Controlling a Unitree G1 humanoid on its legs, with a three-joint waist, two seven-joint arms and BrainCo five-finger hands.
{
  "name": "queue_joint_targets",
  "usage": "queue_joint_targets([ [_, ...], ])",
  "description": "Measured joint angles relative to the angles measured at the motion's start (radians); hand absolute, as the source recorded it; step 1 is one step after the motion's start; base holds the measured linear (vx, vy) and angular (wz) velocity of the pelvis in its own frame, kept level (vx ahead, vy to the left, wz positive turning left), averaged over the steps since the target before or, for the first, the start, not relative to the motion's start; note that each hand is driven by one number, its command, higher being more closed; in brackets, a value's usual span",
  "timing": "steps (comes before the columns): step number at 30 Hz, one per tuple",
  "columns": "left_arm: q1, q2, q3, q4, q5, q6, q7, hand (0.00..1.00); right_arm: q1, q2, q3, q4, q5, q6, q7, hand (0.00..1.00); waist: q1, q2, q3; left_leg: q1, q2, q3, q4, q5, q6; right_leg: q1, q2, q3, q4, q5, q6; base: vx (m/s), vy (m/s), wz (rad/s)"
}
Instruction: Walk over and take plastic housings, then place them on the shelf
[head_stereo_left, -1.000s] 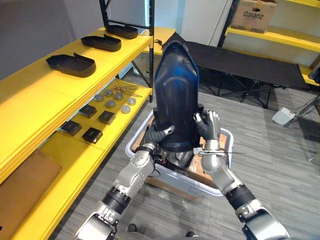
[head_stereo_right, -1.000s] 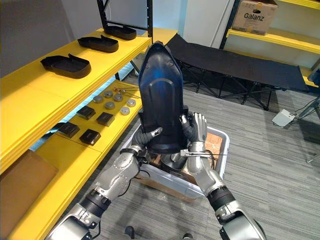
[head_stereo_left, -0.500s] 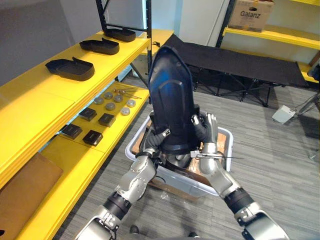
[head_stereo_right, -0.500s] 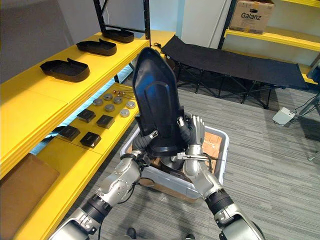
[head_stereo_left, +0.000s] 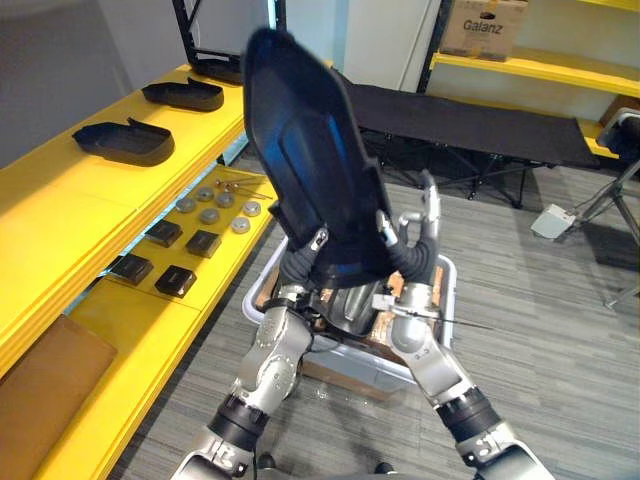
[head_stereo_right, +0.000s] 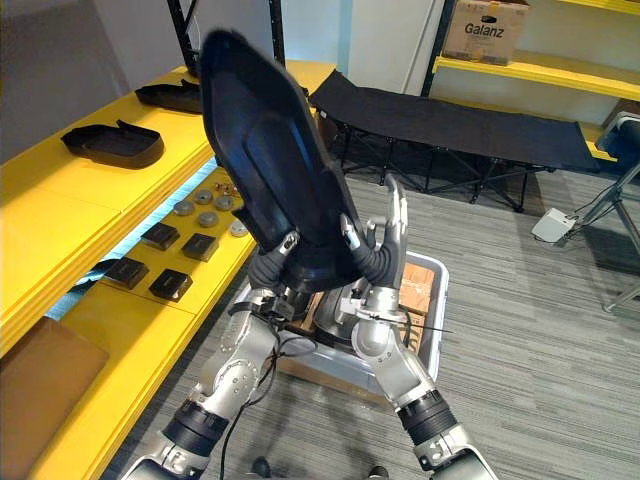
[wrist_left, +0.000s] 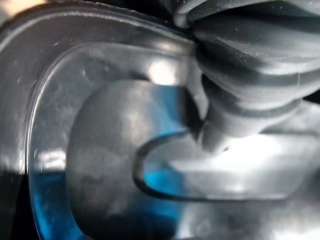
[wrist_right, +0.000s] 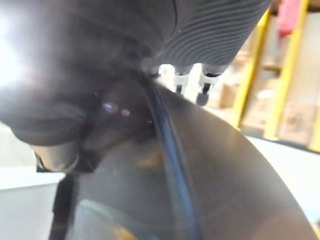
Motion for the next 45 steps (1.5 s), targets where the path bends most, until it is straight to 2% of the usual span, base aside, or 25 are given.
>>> queue_joint_targets([
  [2,0.000,-0.004,0.013,-0.009,0.074,-0.012,0.000,1.00,0.000,-0.047,-0.031,-0.054,0.009,0.003,0.078,0.00,-0.001,0.000,0.000,0.007,-0.001,0.002,-0.004,0.000,0.000,0.000,-0.001,0.006,0.002,0.000,0.000,0.00,0.014,-0.08],
  [4,0.002,-0.003,0.028,-0.017,0.153,-0.017,0.000,1.00,0.020,-0.094,-0.093,-0.133,0.086,-0.001,0.213,0.00,-0.004,0.001,-0.002,0.015,-0.001,0.013,-0.013,0.000,0.000,-0.002,0.000,0.019,0.004,0.000,0.001,0.00,0.011,-0.13],
  [5,0.007,-0.003,0.045,-0.018,0.165,-0.018,-0.001,1.00,0.029,-0.095,-0.122,-0.157,0.128,-0.003,0.240,0.00,-0.008,0.001,-0.002,0.015,-0.001,0.020,-0.014,0.000,0.000,-0.004,0.000,0.021,0.004,0.000,0.001,0.00,0.009,-0.11],
  [6,0.032,0.001,0.101,-0.018,0.194,-0.019,0.001,1.00,0.048,-0.093,-0.204,-0.196,0.227,-0.007,0.296,0.00,-0.024,0.001,-0.002,0.017,-0.001,0.025,-0.015,0.000,0.000,-0.005,0.000,0.025,0.004,0.001,0.002,0.00,0.011,-0.11],
  [8,0.087,0.021,0.195,-0.018,0.237,-0.019,0.032,1.00,0.124,-0.098,-0.356,-0.242,0.386,-0.052,0.368,0.00,-0.035,0.001,-0.002,0.024,-0.001,0.031,-0.017,-0.001,0.001,-0.006,0.001,0.037,0.004,0.000,0.002,0.01,0.005,-0.16],
  [9,0.121,0.044,0.241,-0.018,0.256,-0.019,0.059,1.00,0.196,-0.096,-0.421,-0.257,0.484,-0.094,0.397,0.00,-0.044,0.002,-0.002,0.024,0.000,0.038,-0.017,-0.002,0.000,-0.011,0.003,0.046,0.003,0.000,0.002,0.01,0.001,-0.16],
  [12,0.150,0.063,0.272,-0.019,0.295,-0.019,0.086,1.00,0.295,-0.065,-0.440,-0.258,0.575,-0.131,0.439,0.00,-0.055,0.003,-0.003,0.019,0.000,0.051,-0.017,-0.003,0.000,-0.022,0.002,0.052,0.003,0.000,0.003,0.00,0.004,-0.10],
  [13,0.156,0.062,0.269,-0.019,0.331,-0.019,0.103,1.00,0.367,-0.016,-0.439,-0.257,0.617,-0.138,0.463,0.00,-0.059,0.003,-0.003,0.013,0.000,0.052,-0.017,-0.003,0.000,-0.029,0.002,0.053,0.003,0.000,0.003,-0.01,0.005,-0.03],
  [15,0.157,0.051,0.265,-0.023,0.361,-0.019,0.118,1.00,0.434,0.040,-0.432,-0.245,0.628,-0.142,0.479,0.00,-0.060,0.005,-0.003,0.008,0.000,0.056,-0.018,-0.003,0.000,-0.039,0.001,0.058,0.005,0.000,0.003,-0.01,0.006,-0.07],
  [17,0.180,0.042,0.252,-0.030,0.373,-0.029,0.139,1.00,0.525,0.102,-0.426,-0.194,0.631,-0.153,0.490,0.00,-0.073,0.012,-0.007,0.009,-0.001,0.067,-0.018,-0.009,-0.001,-0.046,0.001,0.071,0.005,0.000,0.003,0.00,0.011,-0.15],
  [20,0.236,0.031,0.254,-0.032,0.384,-0.065,0.152,1.00,0.593,0.130,-0.440,-0.066,0.633,-0.176,0.496,0.00,-0.087,0.032,-0.019,0.000,0.000,0.091,-0.018,-0.015,-0.001,-0.070,0.000,0.100,0.005,0.001,0.004,0.01,0.011,-0.25],
  [24,0.304,0.016,0.258,-0.035,0.373,-0.109,0.144,1.00,0.618,0.151,-0.480,0.091,0.661,-0.173,0.499,0.00,-0.099,0.047,-0.025,-0.007,0.000,0.095,-0.018,-0.015,-0.002,-0.079,0.003,0.102,0.005,0.002,0.005,0.01,-0.002,-0.03],
  [27,0.372,-0.007,0.267,-0.074,0.419,-0.138,0.143,1.00,0.629,0.151,-0.471,0.120,0.730,-0.142,0.575,0.00,-0.097,0.048,-0.025,-0.008,0.003,0.092,-0.018,-0.019,-0.003,-0.078,0.006,0.100,0.005,0.001,0.004,0.00,-0.002,0.01],
  [29,0.413,-0.004,0.278,-0.123,0.473,-0.146,0.138,1.00,0.631,0.151,-0.461,0.118,0.749,-0.141,0.598,0.00,-0.089,0.048,-0.025,-0.007,0.003,0.088,-0.017,-0.022,-0.003,-0.075,0.006,0.099,0.005,0.001,0.004,0.00,-0.002,0.05],
  [30,0.429,-0.003,0.291,-0.158,0.515,-0.149,0.146,1.00,0.630,0.150,-0.458,0.117,0.776,-0.141,0.609,0.00,-0.077,0.048,-0.025,-0.008,0.002,0.085,-0.017,-0.023,-0.002,-0.074,0.004,0.098,0.006,0.000,0.006,0.00,0.003,0.10],
  [32,0.447,0.001,0.336,-0.213,0.566,-0.168,0.167,1.00,0.611,0.146,-0.447,0.117,0.792,-0.139,0.618,0.00,-0.061,0.048,-0.025,-0.011,-0.002,0.076,-0.011,-0.026,0.001,-0.069,-0.001,0.086,0.009,-0.004,0.008,-0.01,0.008,0.13],
  [35,0.467,0.004,0.409,-0.288,0.634,-0.169,0.225,1.00,0.569,0.128,-0.408,0.119,0.791,-0.116,0.632,0.00,-0.048,0.050,-0.025,-0.030,-0.014,0.021,0.000,-0.027,0.004,-0.046,-0.014,0.031,0.009,-0.012,0.014,-0.01,0.005,0.54],
  [39,0.533,0.002,0.515,-0.362,0.671,-0.169,0.253,1.00,0.506,0.115,-0.329,0.135,0.777,-0.099,0.653,0.00,0.007,0.051,-0.024,-0.043,-0.032,-0.067,0.001,-0.019,0.012,0.000,-0.029,-0.060,0.007,-0.022,0.023,0.01,0.005,0.63],
  [43,0.611,-0.004,0.669,-0.392,0.664,-0.172,0.253,1.00,0.418,0.097,-0.264,0.195,0.679,-0.082,0.648,0.00,0.087,0.043,-0.020,-0.046,-0.064,-0.168,-0.018,0.001,0.021,0.060,-0.050,-0.163,0.007,-0.039,0.035,0.01,0.006,0.78],
  [45,0.634,-0.005,0.728,-0.392,0.637,-0.177,0.240,1.00,0.388,0.086,-0.258,0.194,0.645,-0.083,0.650,0.00,0.110,0.039,-0.019,-0.062,-0.073,-0.208,-0.019,0.004,0.019,0.069,-0.058,-0.203,0.019,-0.049,0.036,0.00,0.011,0.76],
])
